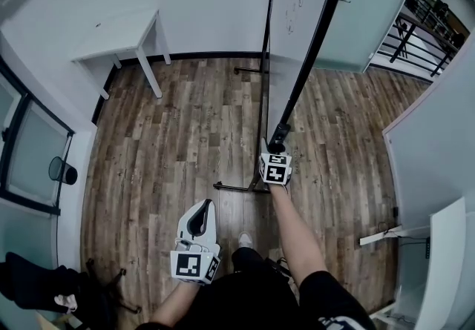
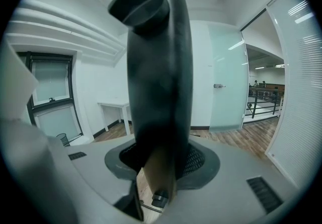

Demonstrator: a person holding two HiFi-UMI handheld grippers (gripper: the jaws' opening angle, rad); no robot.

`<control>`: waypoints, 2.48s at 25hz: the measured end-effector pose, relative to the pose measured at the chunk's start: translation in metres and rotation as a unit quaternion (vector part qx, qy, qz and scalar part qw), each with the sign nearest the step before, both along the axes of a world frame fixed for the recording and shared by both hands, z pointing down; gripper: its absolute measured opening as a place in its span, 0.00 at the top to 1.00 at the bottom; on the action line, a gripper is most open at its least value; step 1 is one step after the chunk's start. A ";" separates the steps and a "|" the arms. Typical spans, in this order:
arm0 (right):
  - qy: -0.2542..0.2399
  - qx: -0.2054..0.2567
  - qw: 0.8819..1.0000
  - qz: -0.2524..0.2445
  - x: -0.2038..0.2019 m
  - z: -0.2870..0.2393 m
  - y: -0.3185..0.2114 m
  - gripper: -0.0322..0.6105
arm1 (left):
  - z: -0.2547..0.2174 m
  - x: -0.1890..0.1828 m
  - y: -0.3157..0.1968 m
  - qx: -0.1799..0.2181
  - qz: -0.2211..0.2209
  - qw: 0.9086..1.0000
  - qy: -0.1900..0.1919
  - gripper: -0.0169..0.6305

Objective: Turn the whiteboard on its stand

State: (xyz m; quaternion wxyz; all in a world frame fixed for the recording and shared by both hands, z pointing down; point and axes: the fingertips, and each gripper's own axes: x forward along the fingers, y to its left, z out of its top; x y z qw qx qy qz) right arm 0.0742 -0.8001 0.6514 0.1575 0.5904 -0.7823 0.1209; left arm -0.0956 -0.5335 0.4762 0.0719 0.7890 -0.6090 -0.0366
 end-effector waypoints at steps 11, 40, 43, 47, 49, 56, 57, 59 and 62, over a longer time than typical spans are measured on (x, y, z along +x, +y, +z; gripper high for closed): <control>-0.004 0.003 1.000 -0.004 -0.019 0.004 0.090 0.69 | -0.001 -0.017 0.077 0.012 -0.013 1.000 0.009 0.95; 0.005 0.005 1.000 -0.012 -0.043 0.007 0.317 0.69 | 0.010 -0.079 0.292 -0.006 0.005 1.000 0.009 0.95; 0.003 0.008 1.000 -0.014 -0.043 0.006 0.331 0.69 | 0.008 -0.078 0.305 -0.004 0.006 1.000 0.010 0.95; 0.003 0.007 1.000 -0.016 -0.045 0.009 0.349 0.69 | 0.010 -0.077 0.319 -0.007 0.010 1.000 0.009 0.95; 0.002 0.006 1.000 -0.017 -0.043 0.011 0.362 0.69 | 0.012 -0.072 0.329 -0.009 0.010 1.000 0.011 0.95; -0.001 0.008 1.000 -0.024 -0.044 0.009 0.409 0.69 | 0.010 -0.062 0.368 -0.006 0.004 1.000 0.019 0.95; -0.002 0.008 1.000 -0.025 -0.044 0.009 0.416 0.69 | 0.010 -0.061 0.375 -0.006 0.003 1.000 0.018 0.95; -0.002 0.008 1.000 -0.026 -0.046 0.009 0.432 0.69 | 0.010 -0.060 0.390 -0.007 0.000 1.000 0.015 0.95; -0.002 0.011 1.000 -0.030 -0.049 0.007 0.455 0.69 | 0.006 -0.059 0.413 -0.007 -0.005 1.000 0.011 0.95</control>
